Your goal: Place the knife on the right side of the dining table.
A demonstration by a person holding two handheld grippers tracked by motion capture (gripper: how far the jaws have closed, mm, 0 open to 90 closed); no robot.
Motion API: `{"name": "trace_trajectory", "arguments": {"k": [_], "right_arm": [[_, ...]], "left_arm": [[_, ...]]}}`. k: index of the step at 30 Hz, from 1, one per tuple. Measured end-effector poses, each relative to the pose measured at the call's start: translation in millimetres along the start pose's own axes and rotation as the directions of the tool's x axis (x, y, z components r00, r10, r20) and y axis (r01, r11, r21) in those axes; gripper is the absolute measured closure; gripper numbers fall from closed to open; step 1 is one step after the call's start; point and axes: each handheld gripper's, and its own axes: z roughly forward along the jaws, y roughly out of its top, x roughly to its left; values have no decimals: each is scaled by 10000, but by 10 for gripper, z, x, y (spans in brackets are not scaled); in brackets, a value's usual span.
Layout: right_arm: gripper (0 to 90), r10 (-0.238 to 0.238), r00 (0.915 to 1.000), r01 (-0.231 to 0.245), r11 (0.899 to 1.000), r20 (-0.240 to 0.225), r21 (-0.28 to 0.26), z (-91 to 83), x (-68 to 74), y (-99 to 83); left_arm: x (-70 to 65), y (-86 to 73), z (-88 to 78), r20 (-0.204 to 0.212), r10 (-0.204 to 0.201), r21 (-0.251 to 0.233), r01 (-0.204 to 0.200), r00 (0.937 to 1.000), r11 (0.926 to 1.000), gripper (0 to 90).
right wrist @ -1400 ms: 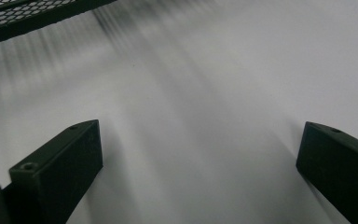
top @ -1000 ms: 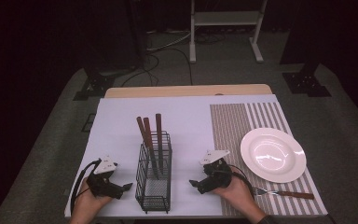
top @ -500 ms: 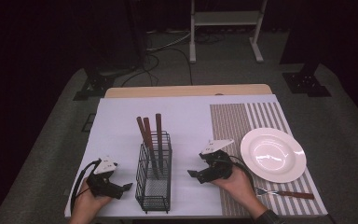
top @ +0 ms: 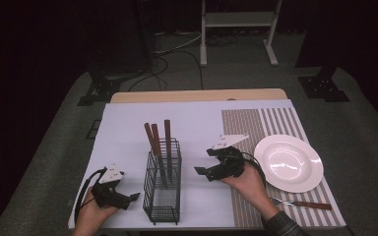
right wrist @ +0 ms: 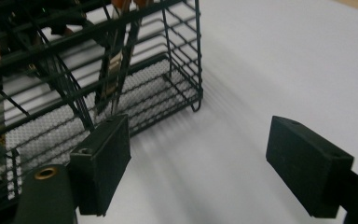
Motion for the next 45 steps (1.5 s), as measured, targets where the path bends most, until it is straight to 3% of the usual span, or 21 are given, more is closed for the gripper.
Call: {"name": "trace_trajectory", "arguments": {"k": [17, 45], "right_arm": [[211, -102, 9996, 81, 9969, -256, -781, -17, -2, 350], [227, -154, 9930, -55, 9844, -1172, -1760, 308, -5, 859]], "left_arm": [[2, 1, -3, 5, 28, 36, -28, 10000, 10000, 0], [0, -2, 0, -14, 17, -31, -17, 10000, 10000, 0]]}}
